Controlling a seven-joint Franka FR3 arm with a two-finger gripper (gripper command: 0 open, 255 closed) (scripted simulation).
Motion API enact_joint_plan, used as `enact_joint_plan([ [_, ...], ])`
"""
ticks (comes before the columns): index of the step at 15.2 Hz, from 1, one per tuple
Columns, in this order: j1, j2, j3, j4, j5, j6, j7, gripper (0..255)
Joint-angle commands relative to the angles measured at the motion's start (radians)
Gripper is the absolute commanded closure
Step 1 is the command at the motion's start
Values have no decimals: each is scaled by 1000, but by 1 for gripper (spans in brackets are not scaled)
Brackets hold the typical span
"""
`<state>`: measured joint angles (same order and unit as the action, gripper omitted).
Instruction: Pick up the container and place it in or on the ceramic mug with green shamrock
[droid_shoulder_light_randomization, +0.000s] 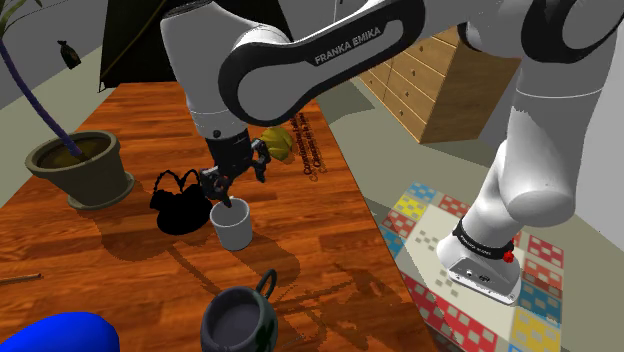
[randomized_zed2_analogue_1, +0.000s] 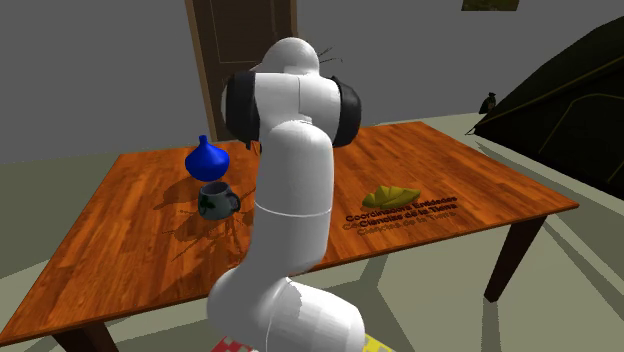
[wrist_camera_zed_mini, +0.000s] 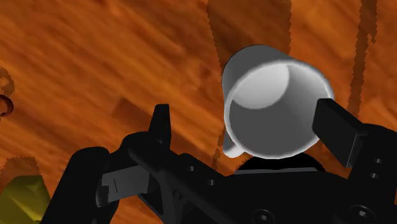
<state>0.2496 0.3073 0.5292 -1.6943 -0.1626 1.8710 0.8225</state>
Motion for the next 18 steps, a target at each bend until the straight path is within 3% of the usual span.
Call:
enact_joint_plan([
  [1, 43, 90, -2, 87, -41, -17, 38, 0],
  [6, 159, 300, -22, 332, -116, -86, 92, 0],
  [13, 150, 311, -30, 254, -125, 1, 101, 0],
  [18, 150, 313, -30, 248, -126, 8, 102, 0],
])
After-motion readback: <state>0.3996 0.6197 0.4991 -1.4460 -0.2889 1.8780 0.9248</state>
